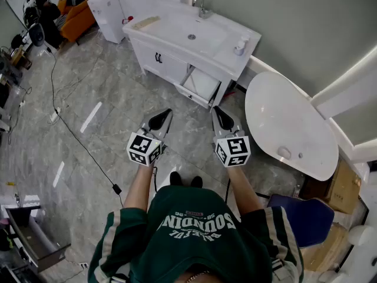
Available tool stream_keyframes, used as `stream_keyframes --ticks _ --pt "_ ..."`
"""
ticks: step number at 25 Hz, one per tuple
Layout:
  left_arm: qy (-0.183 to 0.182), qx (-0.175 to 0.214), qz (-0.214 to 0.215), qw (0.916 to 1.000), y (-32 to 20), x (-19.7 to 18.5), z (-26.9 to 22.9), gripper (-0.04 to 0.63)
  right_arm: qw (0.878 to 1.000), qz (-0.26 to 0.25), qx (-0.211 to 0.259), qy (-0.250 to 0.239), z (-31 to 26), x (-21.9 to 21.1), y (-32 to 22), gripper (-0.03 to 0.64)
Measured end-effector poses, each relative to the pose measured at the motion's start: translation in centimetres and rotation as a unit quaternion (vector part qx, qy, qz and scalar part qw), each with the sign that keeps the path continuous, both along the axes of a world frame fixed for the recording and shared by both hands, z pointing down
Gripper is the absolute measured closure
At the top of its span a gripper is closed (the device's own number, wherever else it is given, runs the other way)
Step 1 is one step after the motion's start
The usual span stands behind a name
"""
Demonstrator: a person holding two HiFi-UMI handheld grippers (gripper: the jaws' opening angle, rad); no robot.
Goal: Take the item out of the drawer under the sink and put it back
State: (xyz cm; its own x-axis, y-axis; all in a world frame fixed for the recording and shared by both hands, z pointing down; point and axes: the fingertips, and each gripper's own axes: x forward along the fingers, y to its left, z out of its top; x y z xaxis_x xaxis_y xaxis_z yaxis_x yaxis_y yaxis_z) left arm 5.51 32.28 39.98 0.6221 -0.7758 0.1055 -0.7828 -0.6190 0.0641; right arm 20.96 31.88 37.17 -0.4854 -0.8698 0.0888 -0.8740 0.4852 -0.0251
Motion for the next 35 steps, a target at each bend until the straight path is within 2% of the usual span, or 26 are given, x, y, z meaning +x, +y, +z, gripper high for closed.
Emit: stream_keyframes --ticks 21,35 --pt "0.008 -0.013 0.008 0.9999 -1.0 -2.9 1.3 0.545 1.000 0.018 -0.019 -0.004 1.4 -1.6 -0.8 0.614" --pt "0.010 -0.010 0.016 0.9998 -3.7 -7.5 1.9 0.545 0.999 0.028 -0.028 0.001 2.4 -5.9 -3.5 0.614"
